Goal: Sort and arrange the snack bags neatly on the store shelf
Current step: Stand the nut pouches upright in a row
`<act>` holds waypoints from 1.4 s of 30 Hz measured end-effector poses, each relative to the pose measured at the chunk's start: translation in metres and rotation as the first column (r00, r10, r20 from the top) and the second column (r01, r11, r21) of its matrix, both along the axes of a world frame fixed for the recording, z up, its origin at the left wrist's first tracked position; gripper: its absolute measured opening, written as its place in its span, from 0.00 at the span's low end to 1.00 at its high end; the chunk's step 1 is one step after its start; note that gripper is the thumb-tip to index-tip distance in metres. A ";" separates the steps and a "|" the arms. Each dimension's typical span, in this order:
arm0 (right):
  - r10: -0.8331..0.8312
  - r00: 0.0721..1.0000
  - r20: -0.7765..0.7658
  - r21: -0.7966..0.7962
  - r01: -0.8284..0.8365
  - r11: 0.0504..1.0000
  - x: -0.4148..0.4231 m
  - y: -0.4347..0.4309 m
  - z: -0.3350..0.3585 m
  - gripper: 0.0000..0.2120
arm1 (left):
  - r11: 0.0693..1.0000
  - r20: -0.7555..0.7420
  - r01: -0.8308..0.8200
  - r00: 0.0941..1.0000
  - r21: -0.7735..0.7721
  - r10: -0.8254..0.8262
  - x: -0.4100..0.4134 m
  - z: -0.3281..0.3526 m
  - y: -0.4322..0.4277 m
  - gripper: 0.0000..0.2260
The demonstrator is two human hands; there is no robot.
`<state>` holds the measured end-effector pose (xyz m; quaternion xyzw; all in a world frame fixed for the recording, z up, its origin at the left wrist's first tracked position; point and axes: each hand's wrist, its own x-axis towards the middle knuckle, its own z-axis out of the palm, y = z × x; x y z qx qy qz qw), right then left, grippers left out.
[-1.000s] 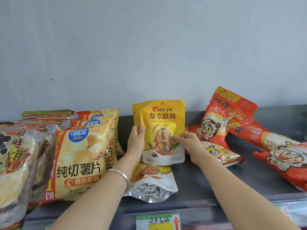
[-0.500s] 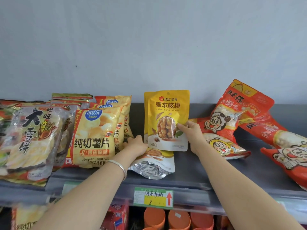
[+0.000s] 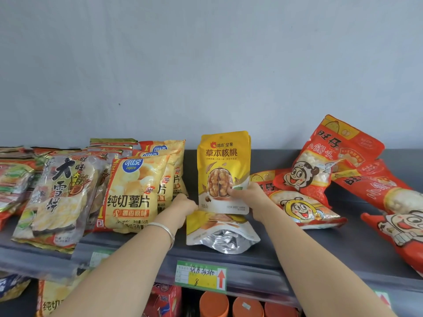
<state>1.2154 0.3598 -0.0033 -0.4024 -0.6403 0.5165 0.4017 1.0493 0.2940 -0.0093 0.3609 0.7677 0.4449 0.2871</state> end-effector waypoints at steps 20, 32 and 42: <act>-0.012 1.000 0.024 0.002 0.012 1.000 -0.006 -0.006 0.000 0.06 | 0.930 0.001 -0.092 0.995 0.357 0.098 0.020 0.035 -0.067 0.13; -0.005 1.000 -0.016 -0.059 0.004 0.998 -0.004 -0.007 -0.001 0.08 | 0.830 0.095 -0.109 0.993 0.546 0.069 0.024 0.048 -0.085 0.09; -0.026 0.996 -0.089 -0.012 0.025 1.000 -0.002 0.002 -0.007 0.09 | 0.657 0.091 -0.030 0.994 0.753 -0.059 0.028 0.070 -0.075 0.32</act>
